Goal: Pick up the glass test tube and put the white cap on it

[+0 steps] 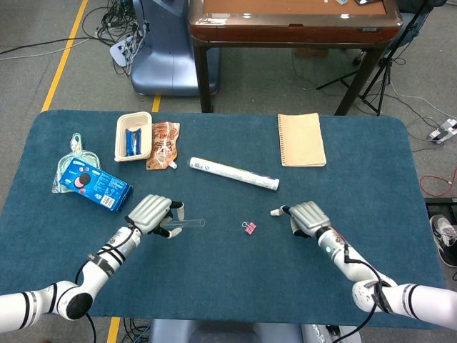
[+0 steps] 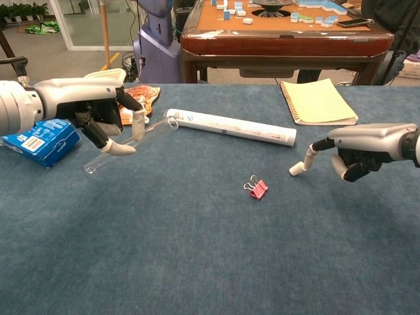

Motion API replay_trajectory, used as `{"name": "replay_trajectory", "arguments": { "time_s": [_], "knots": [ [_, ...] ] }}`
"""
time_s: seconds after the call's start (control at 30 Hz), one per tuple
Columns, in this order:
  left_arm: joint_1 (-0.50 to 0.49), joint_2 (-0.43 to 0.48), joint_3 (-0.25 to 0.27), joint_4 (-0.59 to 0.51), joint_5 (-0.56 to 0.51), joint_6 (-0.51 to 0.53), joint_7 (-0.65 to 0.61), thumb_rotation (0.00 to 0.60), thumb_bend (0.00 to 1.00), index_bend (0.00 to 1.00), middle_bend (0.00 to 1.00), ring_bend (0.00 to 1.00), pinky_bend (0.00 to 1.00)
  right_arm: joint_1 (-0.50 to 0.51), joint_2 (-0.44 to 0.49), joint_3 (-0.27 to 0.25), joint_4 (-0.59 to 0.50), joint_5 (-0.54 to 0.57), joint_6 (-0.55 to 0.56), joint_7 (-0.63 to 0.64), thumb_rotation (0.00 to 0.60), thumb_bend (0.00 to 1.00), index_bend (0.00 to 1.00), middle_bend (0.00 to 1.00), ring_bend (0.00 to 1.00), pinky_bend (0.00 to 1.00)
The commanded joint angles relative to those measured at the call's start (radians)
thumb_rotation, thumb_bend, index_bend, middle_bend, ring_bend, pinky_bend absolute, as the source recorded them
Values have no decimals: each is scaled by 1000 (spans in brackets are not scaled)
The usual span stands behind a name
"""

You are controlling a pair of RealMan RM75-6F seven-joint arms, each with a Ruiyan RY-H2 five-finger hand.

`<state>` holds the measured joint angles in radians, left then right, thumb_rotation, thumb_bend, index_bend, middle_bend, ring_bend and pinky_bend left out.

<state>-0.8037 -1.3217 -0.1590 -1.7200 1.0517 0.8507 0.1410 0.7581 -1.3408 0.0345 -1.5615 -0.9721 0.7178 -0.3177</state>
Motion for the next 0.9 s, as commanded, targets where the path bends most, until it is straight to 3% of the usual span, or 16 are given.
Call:
{"name": "replay_trajectory", "arguments": {
  "time_s": [0.03, 0.17, 0.27, 0.37, 0.43, 0.53, 0.9],
  "knots": [
    [0, 0, 1, -1, 0, 1, -1, 600, 258, 631, 1000, 1000, 1000, 0, 10, -2, -19, -4, 17, -11, 547, 1000, 268, 1000, 1000, 1000],
    [4, 4, 4, -5, 3, 4, -3, 600, 258, 632, 1000, 1000, 1000, -4, 18, 2, -41, -11, 40, -7, 542, 1000, 268, 1000, 1000, 1000],
    [6, 10, 6, -8, 5, 6, -4, 600, 258, 633, 1000, 1000, 1000, -13, 26, 14, -47, -28, 71, 7, 527, 930, 268, 1000, 1000, 1000],
    [8, 15, 6, -13, 6, 8, -5, 600, 259, 633, 1000, 1000, 1000, -21, 6, 29, -21, -44, 114, 11, 541, 651, 295, 1000, 1000, 1000],
    [8, 16, 7, -18, 8, 9, -5, 600, 259, 633, 1000, 1000, 1000, -22, -18, 37, 6, -44, 134, 4, 581, 454, 341, 1000, 1000, 1000],
    [9, 17, 8, -24, 10, 12, -1, 600, 258, 633, 1000, 1000, 1000, -15, -52, 47, 38, -32, 143, -15, 600, 335, 370, 1000, 1000, 1000],
    [8, 14, 12, -17, 1, 8, 2, 600, 258, 635, 1000, 1000, 1000, 28, -146, 68, 121, 27, 112, -68, 600, 269, 393, 1000, 1000, 1000]
  ]
}}
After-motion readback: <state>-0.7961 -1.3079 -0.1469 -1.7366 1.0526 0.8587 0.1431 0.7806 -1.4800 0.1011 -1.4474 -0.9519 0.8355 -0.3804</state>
